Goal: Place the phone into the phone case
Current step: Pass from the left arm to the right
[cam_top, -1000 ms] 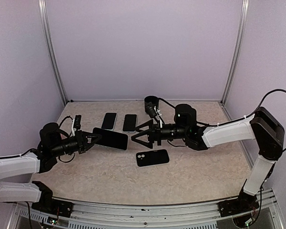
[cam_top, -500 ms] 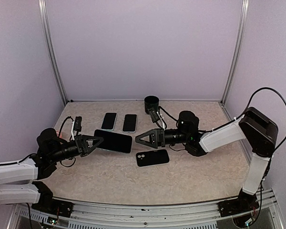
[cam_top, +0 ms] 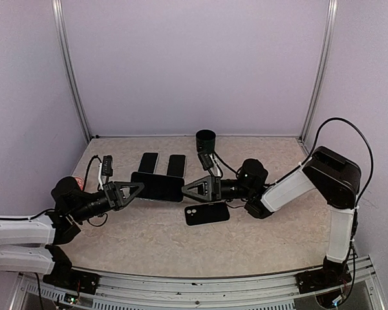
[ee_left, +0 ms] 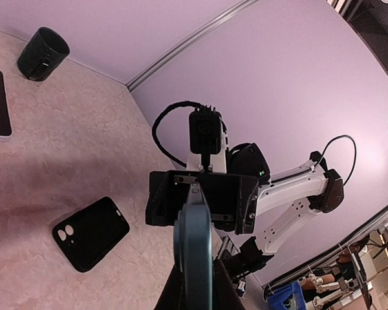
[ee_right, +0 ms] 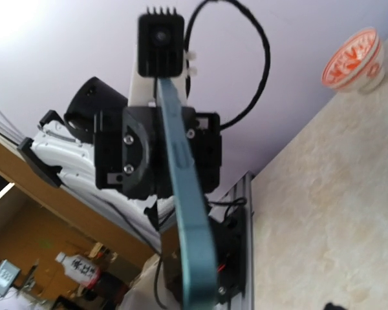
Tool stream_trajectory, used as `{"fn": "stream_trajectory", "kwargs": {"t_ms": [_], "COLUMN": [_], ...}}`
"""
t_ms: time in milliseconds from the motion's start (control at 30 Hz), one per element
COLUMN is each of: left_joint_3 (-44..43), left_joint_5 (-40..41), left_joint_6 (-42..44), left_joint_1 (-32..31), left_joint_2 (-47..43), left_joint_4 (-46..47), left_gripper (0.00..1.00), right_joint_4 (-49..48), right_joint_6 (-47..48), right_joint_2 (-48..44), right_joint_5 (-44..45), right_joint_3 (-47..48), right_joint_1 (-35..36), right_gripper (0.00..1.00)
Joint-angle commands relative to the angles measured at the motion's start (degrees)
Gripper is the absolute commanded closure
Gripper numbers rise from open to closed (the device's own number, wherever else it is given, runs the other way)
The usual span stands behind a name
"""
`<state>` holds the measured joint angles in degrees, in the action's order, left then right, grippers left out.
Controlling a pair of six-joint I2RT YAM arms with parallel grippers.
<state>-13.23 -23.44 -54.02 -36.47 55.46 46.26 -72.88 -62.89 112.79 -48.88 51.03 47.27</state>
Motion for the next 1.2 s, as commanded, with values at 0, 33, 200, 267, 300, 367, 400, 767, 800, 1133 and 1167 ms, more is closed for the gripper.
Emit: {"fn": "stream_trajectory", "kwargs": {"t_ms": [0,33,200,267,300,367,400,767,800,1133,1167], "left_joint_3": [-0.2,-0.3,-0.5,-0.5,-0.5,-0.8,-0.9,-3.4,-3.5,-3.1,-3.0], "left_joint_5": [1.3,1.4,2.4,2.5,2.4,2.5,2.5,5.3,5.6,7.5,7.4], "left_joint_6": [-0.6,-0.5,-0.4,-0.6,-0.8,-1.1,-1.2,0.5,0.8,0.4,0.4], "left_joint_1": [-0.9,-1.0,-1.4,-1.6,-1.7,-1.9,-2.0,-4.5,-4.7,-5.1,-5.1], "left_joint_2": [1.9,2.7,5.4,7.0,7.6,9.1,10.3,14.7,14.8,14.9,14.9], "left_joint_4": [8.5,9.1,11.1,12.7,13.4,14.8,15.5,15.5,15.2,14.3,14.2], "left_gripper": [1.0,1.0,1.0,1.0,1.0,1.0,1.0,1.0,1.0,1.0,1.0], "right_joint_4": [-6.0,-5.8,-5.3,-5.7,-6.0,-6.5,-7.2,-11.6,-11.8,-13.7,-13.9], "right_joint_6": [-4.2,-4.2,-4.6,-5.4,-5.6,-6.4,-6.9,-11.9,-12.0,-12.6,-12.6], "right_joint_2": [2.7,2.8,2.6,2.8,2.9,3.2,3.4,4.3,4.2,4.8,4.9], "right_joint_5": [-1.4,-1.4,-0.5,-0.4,-0.2,0.1,0.1,0.6,0.7,0.6,0.6], "right_joint_3": [3.3,3.8,5.6,5.9,6.1,6.2,6.3,6.5,6.5,6.1,6.1], "right_joint_1": [1.9,2.1,2.9,3.1,3.2,3.4,3.4,3.9,4.0,4.0,4.0], "right_gripper": [0.16,0.17,0.18,0.19,0.19,0.2,0.21,0.29,0.3,0.57,0.6]}}
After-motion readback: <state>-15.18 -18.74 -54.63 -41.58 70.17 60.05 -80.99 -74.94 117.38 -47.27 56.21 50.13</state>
